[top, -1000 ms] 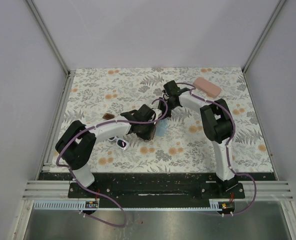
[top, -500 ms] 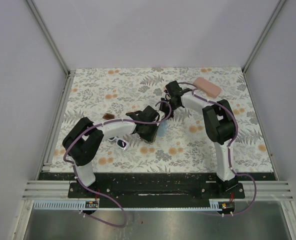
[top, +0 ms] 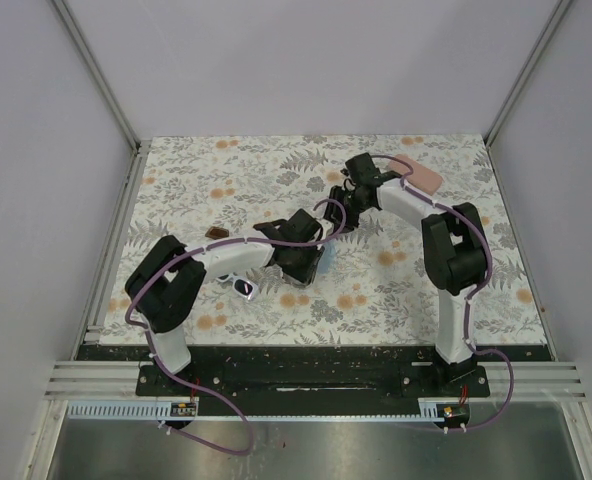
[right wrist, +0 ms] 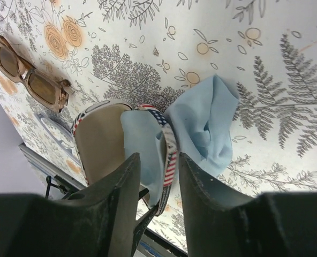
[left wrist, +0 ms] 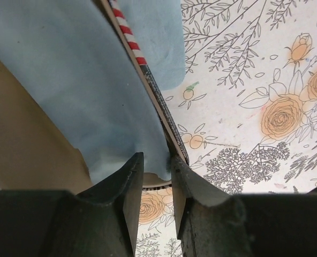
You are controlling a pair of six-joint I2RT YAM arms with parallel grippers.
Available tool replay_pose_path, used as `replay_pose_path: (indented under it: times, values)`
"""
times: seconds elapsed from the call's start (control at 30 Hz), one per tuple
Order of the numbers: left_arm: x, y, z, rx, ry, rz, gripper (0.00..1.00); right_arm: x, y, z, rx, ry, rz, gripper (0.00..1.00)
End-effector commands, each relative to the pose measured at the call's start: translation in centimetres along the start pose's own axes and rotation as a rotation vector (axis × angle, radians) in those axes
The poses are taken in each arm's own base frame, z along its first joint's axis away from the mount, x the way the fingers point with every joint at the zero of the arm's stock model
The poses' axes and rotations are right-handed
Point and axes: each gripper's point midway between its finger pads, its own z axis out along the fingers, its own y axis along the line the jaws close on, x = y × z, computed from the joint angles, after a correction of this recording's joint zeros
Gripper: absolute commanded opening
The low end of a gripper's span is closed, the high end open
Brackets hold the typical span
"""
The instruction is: Organize the sunglasses
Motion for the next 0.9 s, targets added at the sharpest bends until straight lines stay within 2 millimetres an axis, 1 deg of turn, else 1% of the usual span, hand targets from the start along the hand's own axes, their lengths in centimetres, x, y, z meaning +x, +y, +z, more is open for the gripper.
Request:
replay_pose_path:
  times: [0.0,0.1,0.2,0.33,0.43,0.53,0.63,0.73,0.8,0.87]
  values:
    - [-3.2,-1.8,-2.7,0.045,-0.098,0.001,0.32,-0.5,0.1,-2.1,0.003,-0.048,-0.037,0.46]
    - [-3.6,-2.0,-3.4,0.048,-0.110,-0.001,0.34,-0.3,-0.3,-2.2,0.010,-0.047,-0.039,0.46]
    - [-4.2,-2.0,-4.7,0.038,-0.128,0.001,0.35,0.0,-1.1,-1.8,0.031,-0.040,-0.043,0.46]
    - [-5.2,-1.7,-7.3,0.008,-0.187,-0.003,0.40,0.5,-2.2,-0.9,0.054,-0.022,-0.036,0.46]
    - [-5.7,-1.6,-9.2,-0.001,-0.232,-0.010,0.42,0.8,-2.3,-0.1,0.041,-0.005,-0.031,0.46]
    - [-5.9,-1.4,-10.6,0.000,-0.271,-0.032,0.45,1.0,-2.3,0.5,0.044,0.007,-0.036,0.46]
    - [-6.0,-0.3,-11.5,-0.006,-0.301,-0.088,0.46,1.5,-2.6,1.3,0.055,0.023,-0.037,0.46]
    - [-5.4,1.5,-11.7,-0.023,-0.317,-0.155,0.47,1.9,-3.2,2.1,0.070,0.038,-0.033,0.45]
    - [-4.9,2.5,-11.6,-0.027,-0.326,-0.200,0.47,2.2,-3.9,2.5,0.084,0.046,-0.025,0.40]
    - [-4.5,3.5,-11.8,-0.036,-0.339,-0.236,0.48,2.2,-4.5,2.6,0.109,0.039,-0.032,0.31]
